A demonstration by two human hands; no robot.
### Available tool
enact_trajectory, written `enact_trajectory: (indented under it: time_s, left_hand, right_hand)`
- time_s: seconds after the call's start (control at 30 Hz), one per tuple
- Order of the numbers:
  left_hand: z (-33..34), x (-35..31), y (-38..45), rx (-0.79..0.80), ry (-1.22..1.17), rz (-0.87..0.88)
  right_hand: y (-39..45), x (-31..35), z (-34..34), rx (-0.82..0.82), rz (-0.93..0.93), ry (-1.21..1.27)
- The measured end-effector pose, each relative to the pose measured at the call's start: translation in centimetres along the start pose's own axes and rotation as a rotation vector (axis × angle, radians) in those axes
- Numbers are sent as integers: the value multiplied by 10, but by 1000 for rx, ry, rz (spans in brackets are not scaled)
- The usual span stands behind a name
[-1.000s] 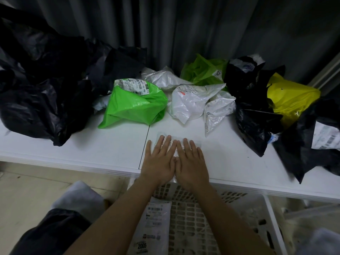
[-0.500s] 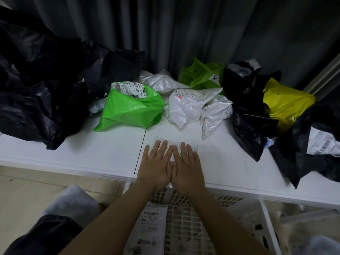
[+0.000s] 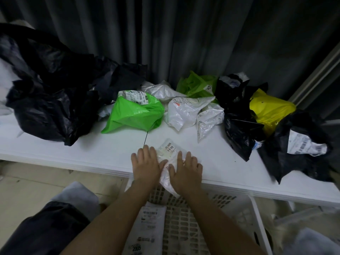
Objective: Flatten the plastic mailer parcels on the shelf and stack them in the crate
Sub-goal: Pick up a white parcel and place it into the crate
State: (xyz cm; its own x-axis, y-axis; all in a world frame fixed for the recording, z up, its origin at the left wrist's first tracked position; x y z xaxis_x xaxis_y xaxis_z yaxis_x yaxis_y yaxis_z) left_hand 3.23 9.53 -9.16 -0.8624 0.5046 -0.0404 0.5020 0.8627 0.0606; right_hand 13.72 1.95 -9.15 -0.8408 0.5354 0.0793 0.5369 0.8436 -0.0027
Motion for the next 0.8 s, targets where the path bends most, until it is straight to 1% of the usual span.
enact_trajectory:
  time_s: [0.03, 0.07, 0.1, 0.17, 0.2, 0.23, 0.27, 0.3, 0.33, 0.43, 0.5, 0.63, 0.73, 0.8]
  left_hand:
    - [-5, 4, -4, -45, -13, -1]
    - [-9, 5, -6, -104, -38, 29]
    - [-12, 4, -10, -130, -67, 67]
    - [-6, 0, -18, -54, -115, 120]
    - [-5, -3, -20, -11, -154, 137]
    - [-6, -6, -20, 9, -194, 127]
    - [-1, -8, -20, 73, -194, 119]
    - [3, -8, -19, 152, -165, 119]
    - [7, -6, -17, 208, -135, 115]
    - [9, -5, -4, 162, -67, 171]
    - [10, -6, 4, 155, -24, 208]
    - [15, -11, 10, 139, 35, 232]
    - [17, -9, 13, 148, 94, 231]
    - [17, -8, 14, 176, 112, 213]
  right_hand:
    - [-5, -4, -2, 8, 6, -32]
    - [-8, -9, -4, 0, 11, -66]
    - [-11, -12, -12, -23, 6, -88]
    - [-9, -16, -18, -86, -50, -92]
    - [-7, -14, -17, -95, -129, -86]
    - [-5, -10, -15, -72, -228, -63]
    - [-1, -6, -9, -61, -331, -44]
    - [2, -4, -5, -54, -398, -43]
    - [7, -4, 1, -46, -415, -40]
    - [15, -8, 8, -5, -303, 4]
    - [17, -7, 10, -21, -254, 18]
    - [21, -5, 14, -54, -240, 37]
    - [26, -5, 19, -2, -267, 56]
    - [24, -7, 16, -44, -259, 138]
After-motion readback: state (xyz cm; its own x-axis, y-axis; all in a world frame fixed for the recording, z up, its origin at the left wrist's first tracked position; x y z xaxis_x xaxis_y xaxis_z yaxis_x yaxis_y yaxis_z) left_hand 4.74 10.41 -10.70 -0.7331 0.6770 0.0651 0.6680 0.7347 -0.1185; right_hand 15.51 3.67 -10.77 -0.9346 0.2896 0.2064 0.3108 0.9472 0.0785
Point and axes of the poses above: each hand's wrist, its own y-axis towards the middle knuckle, its own z-axis out of the palm, x = y × z, the point moved 6 cm from there along y, towards the middle knuckle, and after that the axes turned 2 degrees about -y, right-handed, at the moved point
